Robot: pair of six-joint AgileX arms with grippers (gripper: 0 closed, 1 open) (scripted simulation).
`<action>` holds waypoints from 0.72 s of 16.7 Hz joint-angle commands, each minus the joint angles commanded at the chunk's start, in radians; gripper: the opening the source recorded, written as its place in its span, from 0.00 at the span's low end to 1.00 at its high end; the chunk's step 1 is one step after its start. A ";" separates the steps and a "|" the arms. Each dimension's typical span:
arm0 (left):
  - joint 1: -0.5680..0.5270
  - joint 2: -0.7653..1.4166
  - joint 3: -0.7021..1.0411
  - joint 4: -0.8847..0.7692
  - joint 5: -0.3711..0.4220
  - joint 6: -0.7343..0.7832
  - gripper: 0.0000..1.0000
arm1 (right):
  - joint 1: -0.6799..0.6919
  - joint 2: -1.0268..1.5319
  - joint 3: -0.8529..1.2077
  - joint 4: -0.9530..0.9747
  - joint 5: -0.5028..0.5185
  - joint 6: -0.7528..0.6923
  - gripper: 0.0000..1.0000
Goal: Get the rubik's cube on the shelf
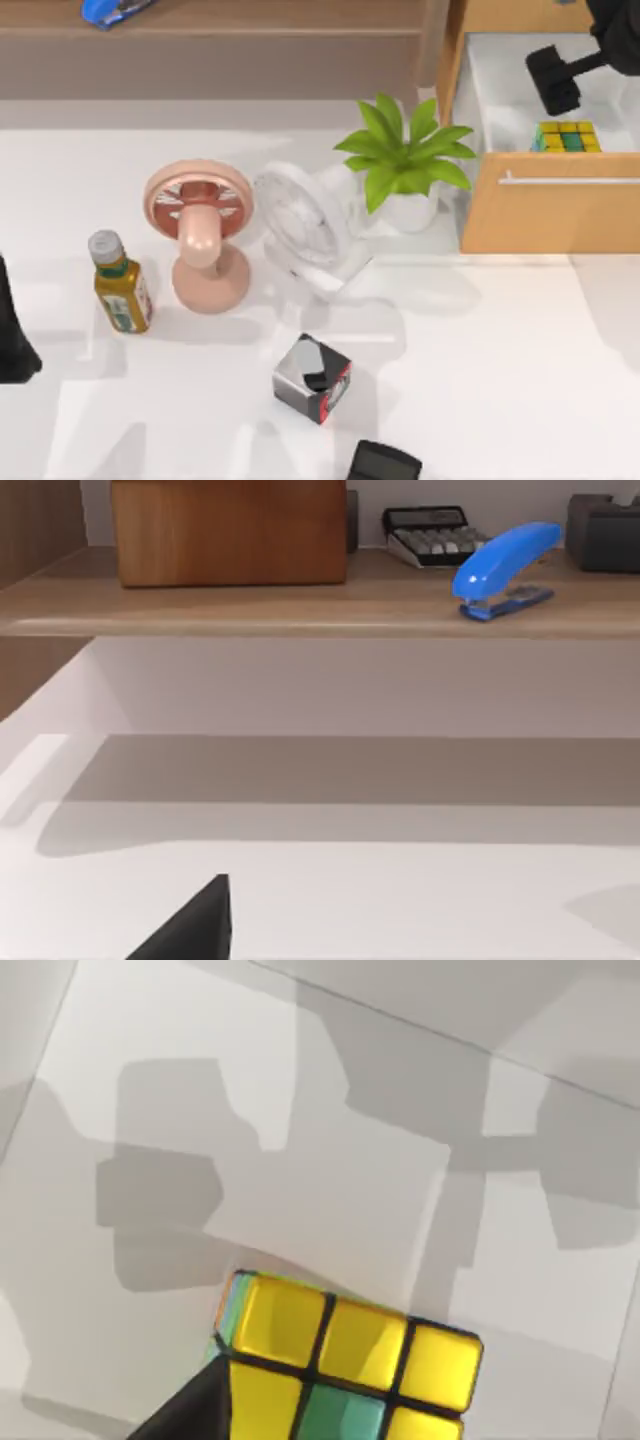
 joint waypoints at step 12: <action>0.000 0.000 0.000 0.000 0.000 0.000 1.00 | -0.001 0.338 0.590 -0.647 -0.079 0.318 1.00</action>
